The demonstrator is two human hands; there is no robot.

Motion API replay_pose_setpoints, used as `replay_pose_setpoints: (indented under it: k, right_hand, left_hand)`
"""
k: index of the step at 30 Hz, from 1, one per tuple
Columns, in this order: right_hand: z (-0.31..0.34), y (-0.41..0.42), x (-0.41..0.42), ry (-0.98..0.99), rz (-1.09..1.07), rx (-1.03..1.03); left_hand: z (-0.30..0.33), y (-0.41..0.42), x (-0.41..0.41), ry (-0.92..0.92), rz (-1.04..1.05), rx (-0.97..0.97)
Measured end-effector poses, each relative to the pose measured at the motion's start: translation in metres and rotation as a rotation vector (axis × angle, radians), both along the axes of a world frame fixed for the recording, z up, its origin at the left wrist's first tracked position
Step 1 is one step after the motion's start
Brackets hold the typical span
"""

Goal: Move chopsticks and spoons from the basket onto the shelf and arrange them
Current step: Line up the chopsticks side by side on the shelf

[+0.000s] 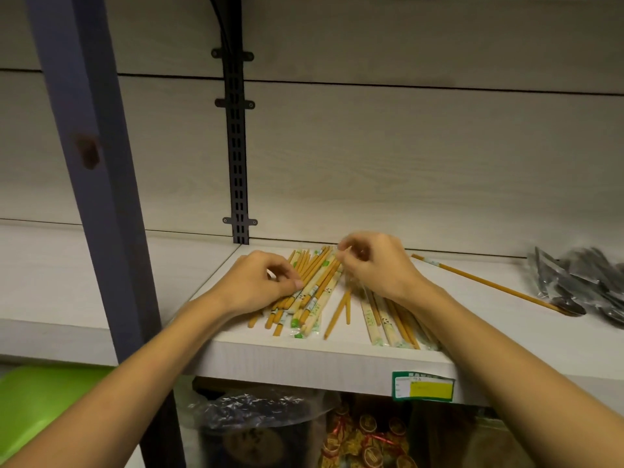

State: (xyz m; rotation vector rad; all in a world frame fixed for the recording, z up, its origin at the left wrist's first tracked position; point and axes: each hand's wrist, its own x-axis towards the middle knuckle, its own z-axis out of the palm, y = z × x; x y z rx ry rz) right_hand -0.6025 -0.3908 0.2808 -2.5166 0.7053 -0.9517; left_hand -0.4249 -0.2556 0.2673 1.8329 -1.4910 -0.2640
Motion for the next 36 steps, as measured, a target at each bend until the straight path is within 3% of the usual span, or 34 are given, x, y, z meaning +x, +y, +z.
replay_pose_setpoints:
  k: [3,5,16,22,30,36]
  right_hand:
    - [0.000,0.017,0.007,0.233,0.253,0.033]
    - [-0.004,0.018,0.011,0.335,0.303,-0.028]
    - [0.005,0.030,0.012,0.493,0.139,0.058]
    - [0.011,0.039,0.015,0.532,-0.009,0.130]
    - [0.016,0.047,0.017,0.507,-0.054,0.188]
    - [0.015,0.048,0.015,0.396,-0.084,0.254]
  left_hand:
    - [-0.001,0.000,0.000,0.019,-0.002,0.037]
    - [-0.001,0.001,0.001,0.002,0.010,0.027]
    - [0.007,0.001,-0.010,-0.060,0.044,0.148]
    - [0.010,0.001,-0.006,-0.046,0.045,0.158]
    - [0.009,0.005,-0.003,-0.005,0.045,0.146]
    - [0.009,0.005,-0.002,-0.039,0.094,0.157]
